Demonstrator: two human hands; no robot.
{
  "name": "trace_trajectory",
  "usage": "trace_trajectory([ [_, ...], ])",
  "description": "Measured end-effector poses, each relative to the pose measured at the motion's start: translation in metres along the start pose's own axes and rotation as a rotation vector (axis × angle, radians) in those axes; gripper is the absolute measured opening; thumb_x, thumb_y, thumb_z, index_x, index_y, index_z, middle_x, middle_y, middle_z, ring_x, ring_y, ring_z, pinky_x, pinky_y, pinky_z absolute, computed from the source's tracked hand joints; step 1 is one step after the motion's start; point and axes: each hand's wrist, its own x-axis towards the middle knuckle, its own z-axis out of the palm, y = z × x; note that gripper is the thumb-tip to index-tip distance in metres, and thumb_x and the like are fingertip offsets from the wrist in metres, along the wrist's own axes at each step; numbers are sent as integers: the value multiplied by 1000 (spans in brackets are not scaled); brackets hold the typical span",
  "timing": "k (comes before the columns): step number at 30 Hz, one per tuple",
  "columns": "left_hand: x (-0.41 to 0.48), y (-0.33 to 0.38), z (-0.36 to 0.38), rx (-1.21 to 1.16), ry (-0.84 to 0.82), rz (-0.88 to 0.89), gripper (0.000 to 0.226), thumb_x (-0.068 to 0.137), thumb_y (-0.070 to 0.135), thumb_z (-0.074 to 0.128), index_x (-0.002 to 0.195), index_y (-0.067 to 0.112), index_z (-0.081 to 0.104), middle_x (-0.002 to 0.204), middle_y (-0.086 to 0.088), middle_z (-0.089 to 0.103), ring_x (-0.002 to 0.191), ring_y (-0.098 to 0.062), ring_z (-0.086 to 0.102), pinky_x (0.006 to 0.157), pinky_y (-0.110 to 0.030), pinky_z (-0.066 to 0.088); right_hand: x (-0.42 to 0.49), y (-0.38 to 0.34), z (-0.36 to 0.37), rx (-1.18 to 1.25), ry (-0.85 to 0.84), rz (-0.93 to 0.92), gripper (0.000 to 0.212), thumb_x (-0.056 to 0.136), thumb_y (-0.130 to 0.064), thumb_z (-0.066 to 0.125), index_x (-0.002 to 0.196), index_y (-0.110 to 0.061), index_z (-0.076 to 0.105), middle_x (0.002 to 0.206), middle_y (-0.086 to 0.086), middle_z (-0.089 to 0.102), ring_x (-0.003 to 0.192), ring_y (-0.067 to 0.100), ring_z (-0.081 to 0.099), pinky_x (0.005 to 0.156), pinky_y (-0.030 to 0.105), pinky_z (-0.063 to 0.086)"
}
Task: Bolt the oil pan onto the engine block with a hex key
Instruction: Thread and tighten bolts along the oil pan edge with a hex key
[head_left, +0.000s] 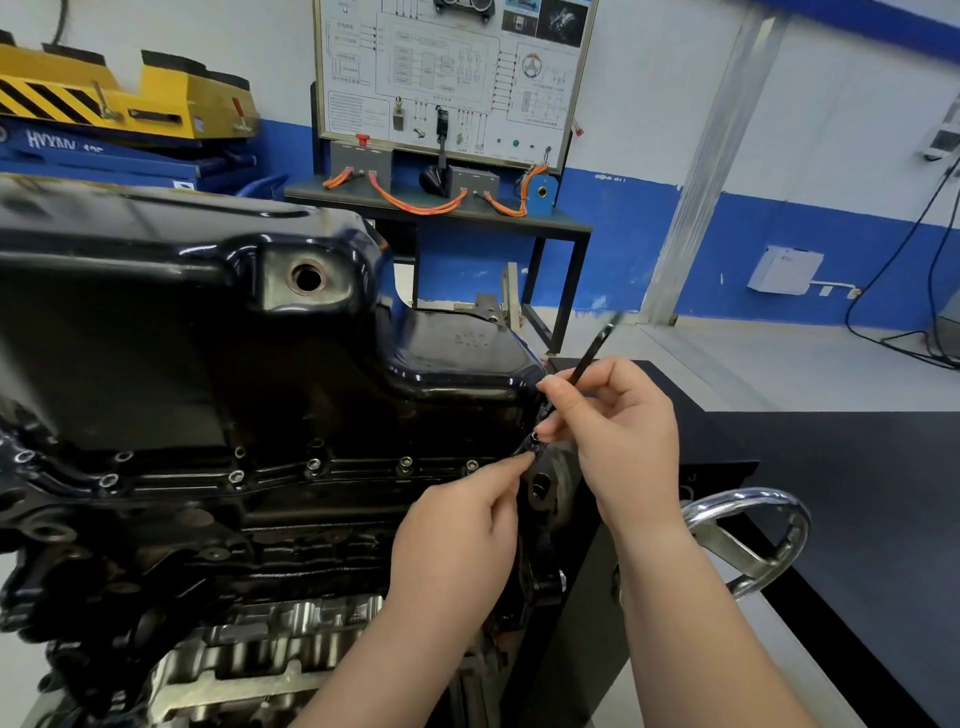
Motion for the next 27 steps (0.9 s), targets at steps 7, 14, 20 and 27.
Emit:
trace_trajectory([
  [7, 16, 29, -34, -268, 137, 178, 22, 91, 20, 55, 95, 37, 68, 65, 24, 61, 59, 6, 55, 53, -7, 41, 2, -3, -2, 16, -66, 21, 7, 87, -11, 65, 91, -9, 60, 71, 5, 65, 55, 16, 64, 58, 29, 55],
  [14, 64, 78, -74, -124, 44, 293, 14, 87, 37, 58, 96, 32, 67, 44, 21, 47, 46, 5, 44, 48, -9, 32, 2, -6, -5, -100, -112, 1, 19, 92, -8, 58, 96, -22, 70, 74, 1, 70, 65, 15, 70, 66, 31, 58],
  [20, 98, 98, -82, 55, -145, 237, 26, 82, 52, 59, 82, 28, 67, 57, 12, 51, 47, 1, 45, 48, -14, 35, 8, -11, -10, -118, -125, 56, 30, 81, -15, 73, 60, -34, 61, 59, 4, 66, 52, 12, 64, 54, 23, 52],
  [27, 119, 110, -81, 273, -314, 389, 19, 81, 42, 66, 77, 24, 68, 49, 13, 49, 47, 22, 42, 48, 0, 32, 13, -13, -12, -195, -153, 52, 36, 74, -21, 78, 55, -36, 51, 59, 2, 60, 52, 11, 63, 53, 24, 53],
])
